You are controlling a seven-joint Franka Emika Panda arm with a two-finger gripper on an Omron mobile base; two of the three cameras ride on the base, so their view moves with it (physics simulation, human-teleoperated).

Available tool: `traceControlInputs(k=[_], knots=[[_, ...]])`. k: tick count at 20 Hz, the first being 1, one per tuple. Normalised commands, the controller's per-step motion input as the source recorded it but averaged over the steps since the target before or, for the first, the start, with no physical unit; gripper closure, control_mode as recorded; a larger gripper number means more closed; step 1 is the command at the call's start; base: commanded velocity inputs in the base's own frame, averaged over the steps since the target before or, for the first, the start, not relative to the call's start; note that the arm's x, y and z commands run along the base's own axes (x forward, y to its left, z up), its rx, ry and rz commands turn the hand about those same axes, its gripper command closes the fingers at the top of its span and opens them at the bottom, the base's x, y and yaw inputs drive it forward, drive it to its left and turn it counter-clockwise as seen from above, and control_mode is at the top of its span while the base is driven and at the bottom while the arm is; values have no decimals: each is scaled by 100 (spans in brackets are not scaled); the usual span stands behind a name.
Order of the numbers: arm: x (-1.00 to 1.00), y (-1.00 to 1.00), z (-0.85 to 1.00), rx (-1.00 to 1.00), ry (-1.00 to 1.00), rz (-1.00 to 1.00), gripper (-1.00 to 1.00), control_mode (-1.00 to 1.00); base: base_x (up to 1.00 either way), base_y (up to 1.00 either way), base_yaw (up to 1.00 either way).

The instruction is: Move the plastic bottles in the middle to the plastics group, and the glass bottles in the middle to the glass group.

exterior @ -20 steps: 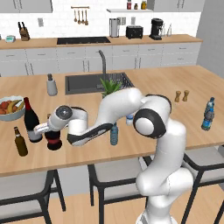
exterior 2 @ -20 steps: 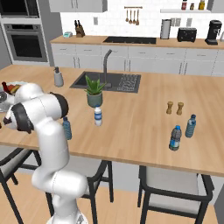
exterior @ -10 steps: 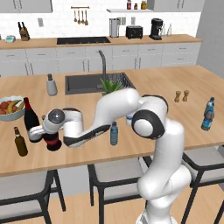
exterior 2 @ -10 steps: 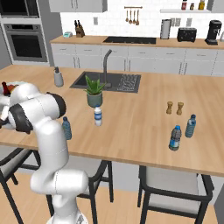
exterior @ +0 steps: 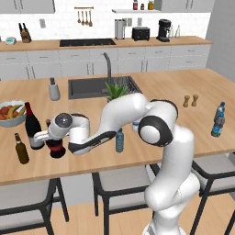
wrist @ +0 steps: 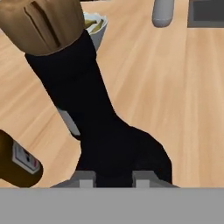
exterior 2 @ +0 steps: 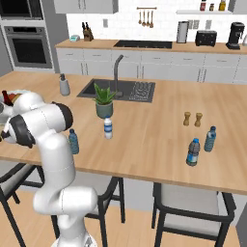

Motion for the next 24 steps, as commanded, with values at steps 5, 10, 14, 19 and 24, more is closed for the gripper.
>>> traceControlInputs(k=[5,10,14,19,24], knots=[[3,-10,-16,7,17,0,100,-100,0,0,0],[0,0,0,1,5,0,-100,-100,0,0,0],[0,0,0,-3,-2,0,-100,-100,0,0,0],[-10,5,33,-20,-16,0,-100,-100,0,0,0],[-29,-2,71,-22,-16,0,-100,-100,0,0,0]])
